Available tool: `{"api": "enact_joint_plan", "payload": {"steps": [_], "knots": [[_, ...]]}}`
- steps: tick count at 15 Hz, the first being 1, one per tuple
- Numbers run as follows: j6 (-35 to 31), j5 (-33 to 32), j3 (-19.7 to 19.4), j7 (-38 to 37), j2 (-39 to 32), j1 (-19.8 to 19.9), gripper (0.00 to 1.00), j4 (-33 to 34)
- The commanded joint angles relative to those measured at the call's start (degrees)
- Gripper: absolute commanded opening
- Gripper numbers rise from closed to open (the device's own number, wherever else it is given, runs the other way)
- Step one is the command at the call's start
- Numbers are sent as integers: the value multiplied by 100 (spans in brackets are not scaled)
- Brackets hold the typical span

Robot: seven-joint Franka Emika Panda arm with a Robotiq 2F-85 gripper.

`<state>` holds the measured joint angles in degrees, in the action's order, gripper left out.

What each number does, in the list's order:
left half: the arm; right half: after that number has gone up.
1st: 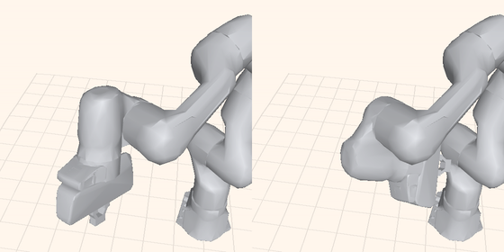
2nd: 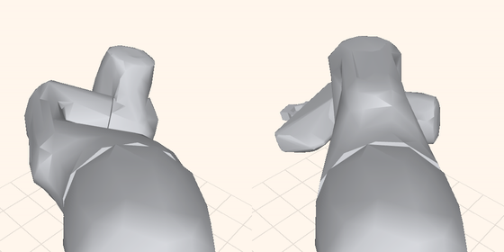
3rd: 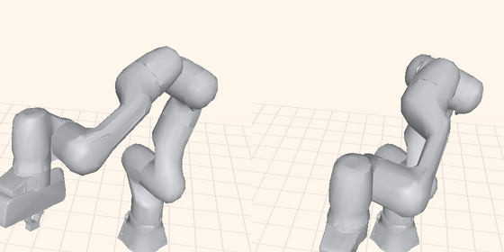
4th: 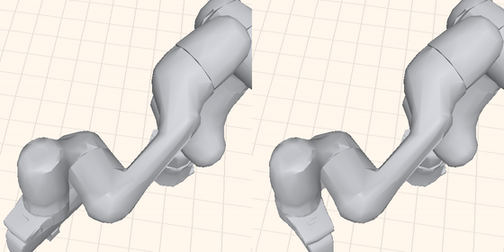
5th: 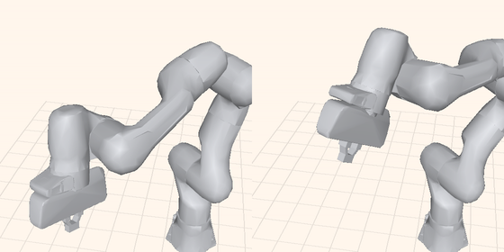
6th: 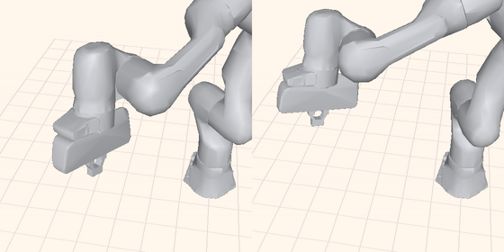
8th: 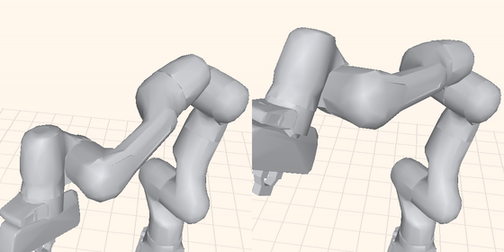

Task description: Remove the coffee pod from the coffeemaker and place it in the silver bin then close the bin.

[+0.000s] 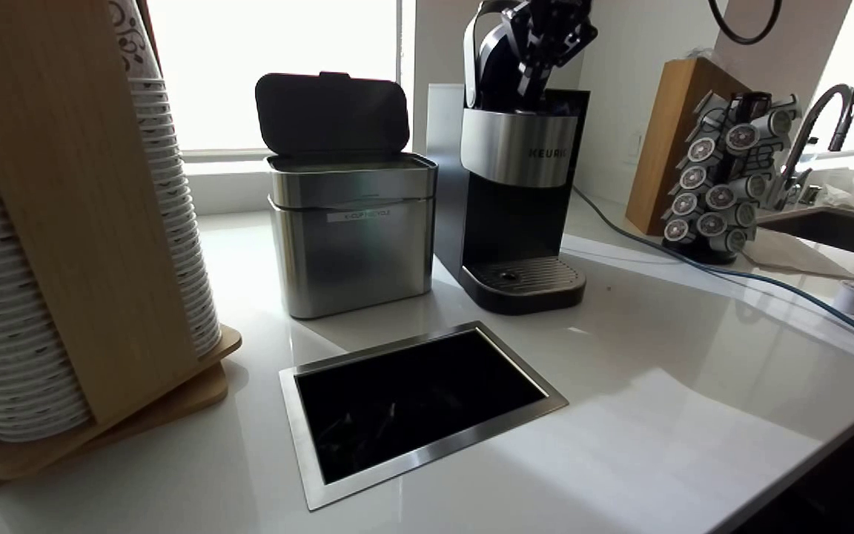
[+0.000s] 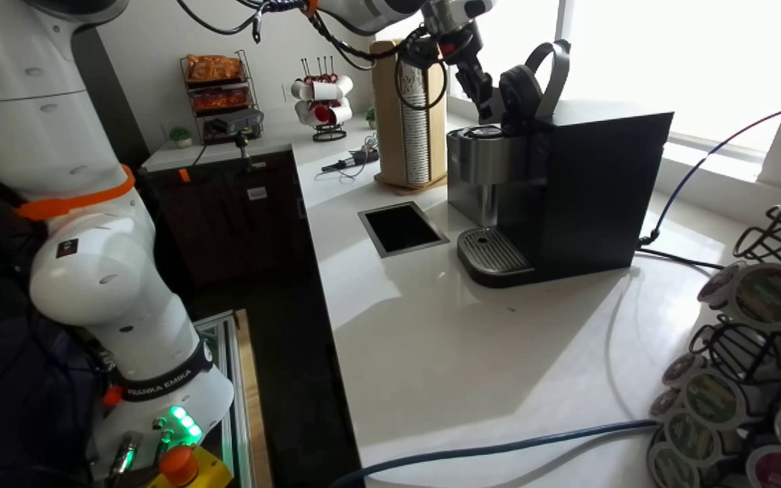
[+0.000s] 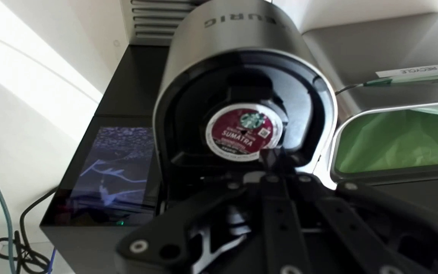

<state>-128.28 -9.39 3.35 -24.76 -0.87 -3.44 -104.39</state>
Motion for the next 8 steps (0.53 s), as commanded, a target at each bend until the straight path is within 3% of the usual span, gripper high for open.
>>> {"api": "enact_joint_plan", "payload": {"steps": [1,3,5,8], "knots": [[212,-106,-4,-15,201,1,0,22],[79,141,-1,44,209,17,0,-25],[100,224,-14,3,173,35,27,-58],[73,313,-15,-20,153,26,49,-144]]}}
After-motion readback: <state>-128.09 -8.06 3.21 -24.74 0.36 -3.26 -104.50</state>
